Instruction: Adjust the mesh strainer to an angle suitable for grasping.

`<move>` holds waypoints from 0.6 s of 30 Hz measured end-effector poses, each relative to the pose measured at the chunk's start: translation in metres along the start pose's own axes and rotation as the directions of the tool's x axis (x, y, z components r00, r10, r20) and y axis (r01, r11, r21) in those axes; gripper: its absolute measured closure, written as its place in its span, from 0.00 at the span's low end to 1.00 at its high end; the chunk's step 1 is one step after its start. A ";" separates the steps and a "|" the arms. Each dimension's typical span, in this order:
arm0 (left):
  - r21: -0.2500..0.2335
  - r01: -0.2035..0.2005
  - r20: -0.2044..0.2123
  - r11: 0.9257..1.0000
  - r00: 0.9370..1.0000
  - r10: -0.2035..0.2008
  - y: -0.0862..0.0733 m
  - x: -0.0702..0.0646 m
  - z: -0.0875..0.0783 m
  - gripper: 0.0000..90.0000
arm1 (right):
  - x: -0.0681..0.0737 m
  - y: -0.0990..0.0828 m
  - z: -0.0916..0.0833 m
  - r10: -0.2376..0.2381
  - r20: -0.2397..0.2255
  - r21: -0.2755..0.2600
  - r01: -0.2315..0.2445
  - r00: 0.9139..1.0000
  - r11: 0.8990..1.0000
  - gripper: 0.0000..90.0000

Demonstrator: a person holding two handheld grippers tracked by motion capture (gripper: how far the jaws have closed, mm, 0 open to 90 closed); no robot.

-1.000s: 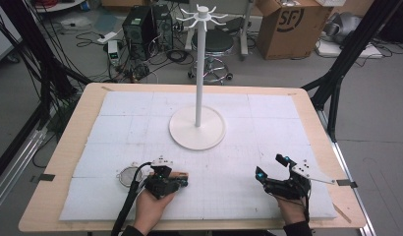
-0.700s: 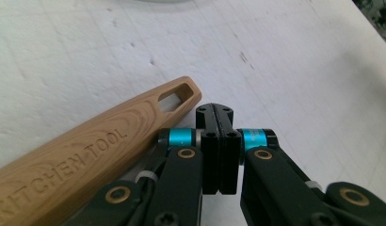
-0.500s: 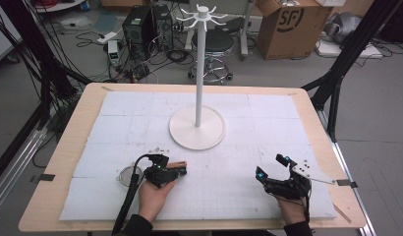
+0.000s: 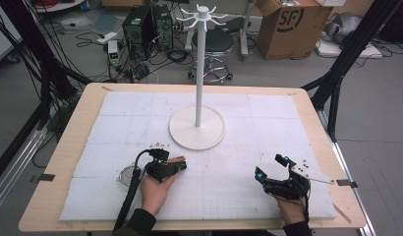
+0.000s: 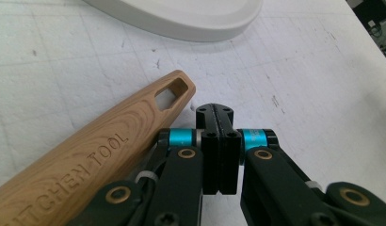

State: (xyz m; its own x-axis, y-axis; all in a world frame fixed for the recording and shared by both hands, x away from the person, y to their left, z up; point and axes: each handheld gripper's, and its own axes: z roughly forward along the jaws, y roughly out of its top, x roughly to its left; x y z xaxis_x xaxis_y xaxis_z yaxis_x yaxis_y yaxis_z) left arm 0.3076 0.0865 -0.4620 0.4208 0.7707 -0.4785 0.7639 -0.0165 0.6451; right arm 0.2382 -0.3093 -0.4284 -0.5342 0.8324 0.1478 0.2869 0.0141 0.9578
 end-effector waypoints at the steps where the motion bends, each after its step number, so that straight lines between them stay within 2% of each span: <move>1: -0.003 0.006 -0.007 1.000 1.000 -0.006 0.001 0.000 0.000 1.00 | 0.000 0.000 0.000 0.002 -0.001 -0.001 -0.002 1.000 1.000 0.07; 5: -0.008 0.041 0.005 0.999 0.999 -0.041 0.004 0.007 0.001 1.00 | 0.000 0.000 0.000 0.002 -0.002 -0.003 -0.002 1.000 1.000 0.07; 8: -0.025 0.049 -0.014 0.999 0.999 -0.049 0.004 0.008 0.001 1.00 | 0.000 0.000 0.000 -0.002 -0.005 0.001 0.002 1.000 1.000 0.07; 10: -0.037 0.066 -0.016 0.997 0.998 -0.067 0.005 0.011 0.001 1.00 | 0.000 0.000 0.000 -0.002 -0.005 0.002 0.002 1.000 1.000 0.07; 13: -0.044 0.071 -0.018 0.997 0.997 -0.072 0.006 0.011 -0.001 1.00 | 0.001 0.001 0.000 0.003 -0.007 -0.002 -0.003 1.000 1.000 0.07; 16: -0.081 0.036 0.027 0.996 0.999 -0.034 0.004 0.010 -0.006 0.92 | 0.001 0.001 -0.001 0.004 -0.011 -0.002 -0.004 1.000 1.000 0.07; 18: -0.112 0.033 0.067 0.993 0.997 -0.026 0.001 0.012 -0.011 0.88 | 0.000 0.001 -0.001 0.006 -0.009 -0.002 -0.006 1.000 1.000 0.07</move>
State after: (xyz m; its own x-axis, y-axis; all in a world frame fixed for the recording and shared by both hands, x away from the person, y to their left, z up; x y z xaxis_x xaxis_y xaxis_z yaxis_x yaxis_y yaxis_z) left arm 0.3084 0.1029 -0.4603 0.4328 0.7263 -0.5339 0.7176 0.0808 0.6917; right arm 0.2379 -0.3092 -0.4271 -0.5394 0.8275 0.1560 0.2887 0.0077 0.9574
